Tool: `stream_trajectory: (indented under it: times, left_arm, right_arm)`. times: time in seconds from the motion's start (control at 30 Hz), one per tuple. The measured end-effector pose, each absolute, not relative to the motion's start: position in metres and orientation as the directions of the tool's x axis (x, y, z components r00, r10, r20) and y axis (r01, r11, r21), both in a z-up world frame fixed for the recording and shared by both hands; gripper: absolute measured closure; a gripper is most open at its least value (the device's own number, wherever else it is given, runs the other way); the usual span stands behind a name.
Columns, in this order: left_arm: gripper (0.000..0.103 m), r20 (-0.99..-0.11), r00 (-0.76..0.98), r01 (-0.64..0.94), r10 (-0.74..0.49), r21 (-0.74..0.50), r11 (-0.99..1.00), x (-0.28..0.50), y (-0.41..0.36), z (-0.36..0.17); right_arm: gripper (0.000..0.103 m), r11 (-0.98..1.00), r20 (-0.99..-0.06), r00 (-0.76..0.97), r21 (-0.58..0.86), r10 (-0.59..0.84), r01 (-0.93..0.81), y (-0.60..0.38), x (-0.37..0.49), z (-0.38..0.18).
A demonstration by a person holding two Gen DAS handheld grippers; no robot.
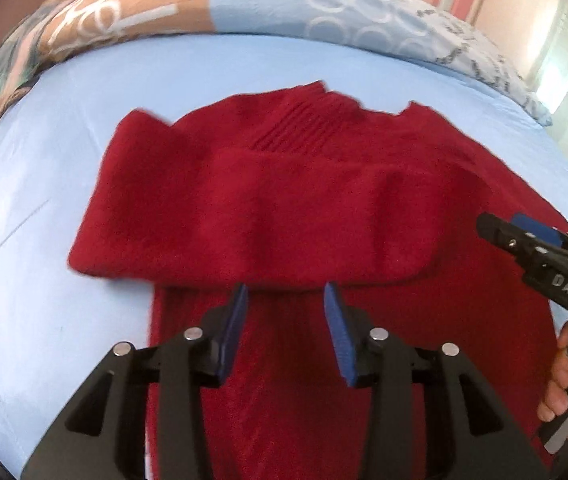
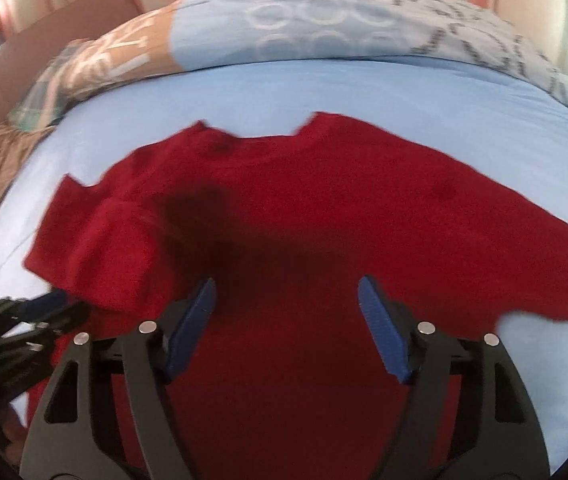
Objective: Fold small clothes
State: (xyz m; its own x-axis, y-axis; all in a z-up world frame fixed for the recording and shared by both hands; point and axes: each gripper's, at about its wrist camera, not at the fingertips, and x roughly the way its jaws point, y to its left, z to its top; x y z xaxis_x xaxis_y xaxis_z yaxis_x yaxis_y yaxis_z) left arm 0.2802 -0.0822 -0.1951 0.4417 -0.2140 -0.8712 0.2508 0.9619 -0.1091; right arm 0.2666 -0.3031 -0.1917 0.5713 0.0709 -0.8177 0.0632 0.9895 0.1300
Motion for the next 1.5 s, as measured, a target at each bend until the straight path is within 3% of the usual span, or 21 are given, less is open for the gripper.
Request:
stream_trajectory:
  times: [0.17, 0.33, 0.57, 0.63, 0.77, 0.93, 1.1, 1.2, 1.3, 1.5]
  left_arm:
    - [0.062, -0.872, 0.451, 0.232, -0.192, -0.093, 0.968, 0.272, -0.071, -0.195]
    - [0.062, -0.858, 0.486, 0.242, -0.165, -0.049, 0.969, 0.261, -0.067, -0.188]
    - [0.061, -0.843, 0.523, 0.214, -0.125, -0.012, 0.977, 0.266, -0.062, -0.183]
    - [0.060, -0.841, 0.529, 0.201, -0.115, -0.007, 0.979, 0.268, -0.059, -0.181]
    - [0.050, -0.828, 0.552, 0.189, -0.097, 0.011, 0.982, 0.273, -0.055, -0.173]
    - [0.050, -0.816, 0.572, 0.183, -0.083, 0.028, 0.983, 0.280, -0.054, -0.162]
    - [0.050, -0.803, 0.592, 0.181, -0.070, 0.048, 0.982, 0.285, -0.061, -0.153]
    - [0.050, -0.799, 0.597, 0.186, -0.072, 0.050, 0.981, 0.289, -0.067, -0.150]
    - [0.049, -0.796, 0.602, 0.188, -0.072, 0.054, 0.981, 0.292, -0.074, -0.149]
    - [0.049, -0.809, 0.584, 0.198, -0.069, 0.059, 0.979, 0.302, -0.087, -0.159]
  right_arm:
    - [0.033, 0.990, -0.830, 0.548, 0.139, 0.104, 0.022, -0.278, 0.279, -0.199]
    - [0.038, 0.984, -0.847, 0.526, 0.148, 0.072, 0.103, -0.296, 0.277, -0.211]
    - [0.040, 0.950, -0.839, 0.515, 0.282, 0.175, 0.137, -0.314, 0.277, -0.221]
    - [0.054, 0.961, -0.847, 0.504, 0.256, 0.171, 0.104, -0.301, 0.281, -0.222]
    - [0.063, 0.985, -0.858, 0.506, 0.152, 0.090, 0.084, -0.288, 0.286, -0.227]
    - [0.082, 0.995, -0.851, 0.522, 0.091, 0.061, 0.031, -0.282, 0.285, -0.221]
    - [0.084, 1.000, -0.792, 0.611, 0.005, 0.010, -0.010, -0.281, 0.285, -0.187]
    - [0.084, 0.999, -0.716, 0.696, -0.037, -0.053, 0.037, -0.305, 0.291, -0.152]
    - [0.084, 0.995, -0.698, 0.709, -0.056, -0.102, 0.088, -0.338, 0.299, -0.144]
    - [0.084, 0.973, -0.790, 0.599, 0.017, -0.129, 0.232, -0.412, 0.292, -0.194]
